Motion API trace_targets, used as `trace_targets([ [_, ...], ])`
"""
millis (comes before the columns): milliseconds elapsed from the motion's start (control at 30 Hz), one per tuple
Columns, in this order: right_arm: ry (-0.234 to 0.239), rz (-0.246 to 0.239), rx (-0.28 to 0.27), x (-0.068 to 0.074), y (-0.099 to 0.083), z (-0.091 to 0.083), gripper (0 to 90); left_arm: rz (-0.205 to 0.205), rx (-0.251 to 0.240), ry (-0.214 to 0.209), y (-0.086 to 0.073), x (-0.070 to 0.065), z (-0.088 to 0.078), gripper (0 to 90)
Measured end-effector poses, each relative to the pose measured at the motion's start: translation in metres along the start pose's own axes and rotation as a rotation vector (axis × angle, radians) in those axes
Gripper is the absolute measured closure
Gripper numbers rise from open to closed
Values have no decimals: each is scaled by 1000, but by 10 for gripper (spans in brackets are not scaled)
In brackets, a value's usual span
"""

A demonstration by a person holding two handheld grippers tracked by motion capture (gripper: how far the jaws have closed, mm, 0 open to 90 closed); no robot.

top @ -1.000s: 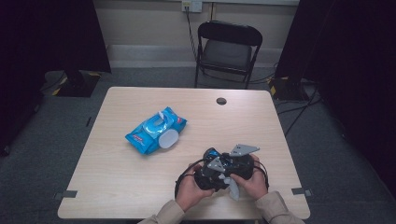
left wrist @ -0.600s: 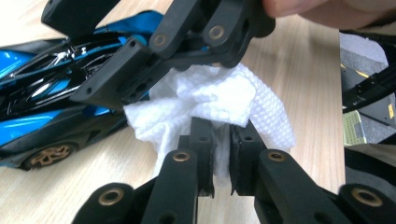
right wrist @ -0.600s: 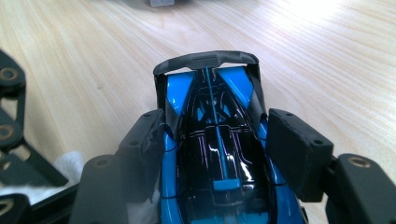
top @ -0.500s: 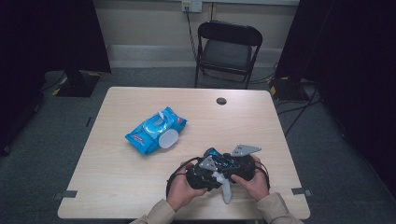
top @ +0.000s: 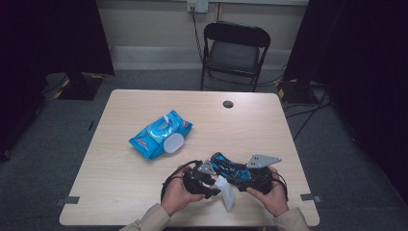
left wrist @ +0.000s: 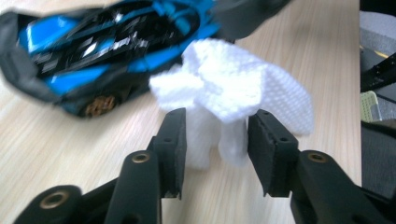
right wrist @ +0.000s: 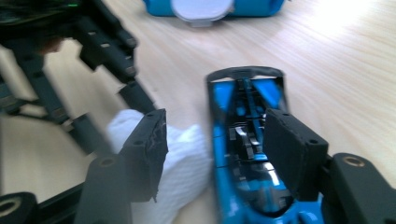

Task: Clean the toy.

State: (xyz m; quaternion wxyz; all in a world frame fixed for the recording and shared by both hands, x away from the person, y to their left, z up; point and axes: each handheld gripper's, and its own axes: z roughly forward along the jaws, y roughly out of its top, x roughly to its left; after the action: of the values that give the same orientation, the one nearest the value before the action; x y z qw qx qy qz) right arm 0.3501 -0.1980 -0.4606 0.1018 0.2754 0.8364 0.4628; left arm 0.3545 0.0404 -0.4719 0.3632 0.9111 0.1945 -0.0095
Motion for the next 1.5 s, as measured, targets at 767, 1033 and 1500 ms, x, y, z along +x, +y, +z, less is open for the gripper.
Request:
trace_targets([
  [767,24,-67,173,27,-27,28,781,15,-119,89,37,30,1,253],
  [1033,3,14,142,3,-25,-18,802,36,-109,60,47,33,20,171],
  [1500,-213,171,40,-44,-38,-57,801,52,-86,92,51,35,42,198],
])
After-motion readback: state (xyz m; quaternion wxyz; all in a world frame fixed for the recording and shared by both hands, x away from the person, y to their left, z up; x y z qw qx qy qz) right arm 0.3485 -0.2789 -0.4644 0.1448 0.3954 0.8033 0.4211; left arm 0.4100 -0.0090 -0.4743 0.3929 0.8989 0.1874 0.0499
